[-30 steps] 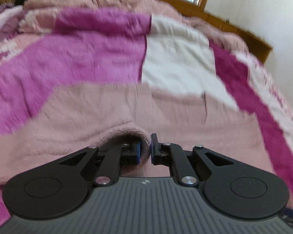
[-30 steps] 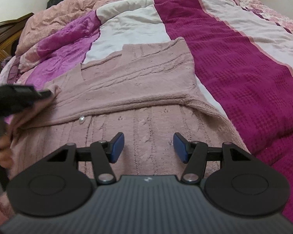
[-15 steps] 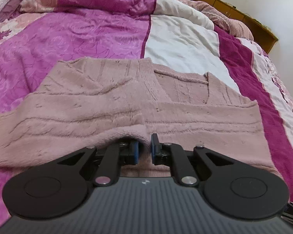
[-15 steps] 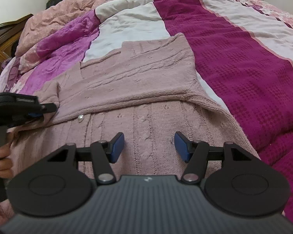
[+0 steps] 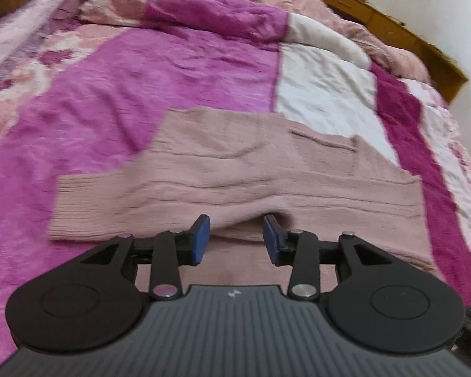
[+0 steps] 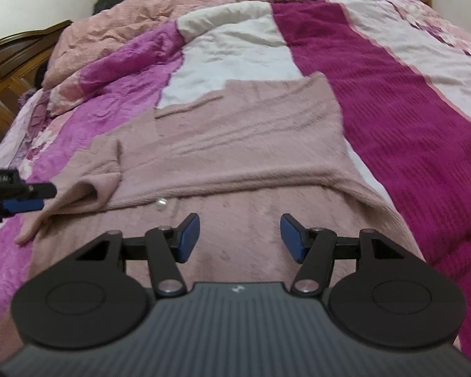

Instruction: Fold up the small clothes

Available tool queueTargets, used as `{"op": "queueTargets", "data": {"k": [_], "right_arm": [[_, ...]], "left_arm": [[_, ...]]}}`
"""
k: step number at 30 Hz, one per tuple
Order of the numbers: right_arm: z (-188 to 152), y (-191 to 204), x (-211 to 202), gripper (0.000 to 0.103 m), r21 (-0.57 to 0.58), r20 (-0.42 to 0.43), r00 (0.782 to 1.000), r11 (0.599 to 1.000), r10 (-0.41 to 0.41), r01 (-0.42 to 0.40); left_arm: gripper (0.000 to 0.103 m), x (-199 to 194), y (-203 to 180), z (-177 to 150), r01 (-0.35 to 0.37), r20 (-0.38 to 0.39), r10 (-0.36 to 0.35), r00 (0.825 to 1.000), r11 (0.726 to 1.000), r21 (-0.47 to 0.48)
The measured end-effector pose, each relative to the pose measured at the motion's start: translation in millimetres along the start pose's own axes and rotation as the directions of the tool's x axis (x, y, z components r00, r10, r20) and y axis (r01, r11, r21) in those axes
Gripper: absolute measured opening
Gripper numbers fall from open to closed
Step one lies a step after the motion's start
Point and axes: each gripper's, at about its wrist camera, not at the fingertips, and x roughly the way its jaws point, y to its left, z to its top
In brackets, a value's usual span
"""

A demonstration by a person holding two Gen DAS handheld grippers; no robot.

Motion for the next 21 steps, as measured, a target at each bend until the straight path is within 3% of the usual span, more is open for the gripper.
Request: {"op": "queueTargets", "data": {"k": [3,10,21], "right_arm": [[6.7,16.4,0.7,0.06,-0.037,0.006,0.999,0.999,0.033,-0.033],[20.9,75.0,8.9,0.06,-0.159,0.0,0.99,0.977,0.141,-0.139],[17.9,181.1,36.2,0.059,-0.398,-0.105,0.957,0.87,0.27,-0.29]], "left_arm": [[0.046,-6.5,20.7,-1.9,-0.082,0.002,0.082,0.997,0.996,-0.022],[0.047,-16.1,66.7,-8.1,-0.19,-0.013,0.19,0.982,0.979,-0.074],[0.048,-24.2,115.8,-21.0,-0.285,-0.043,0.282,0.959,0.948,-0.143]]}}
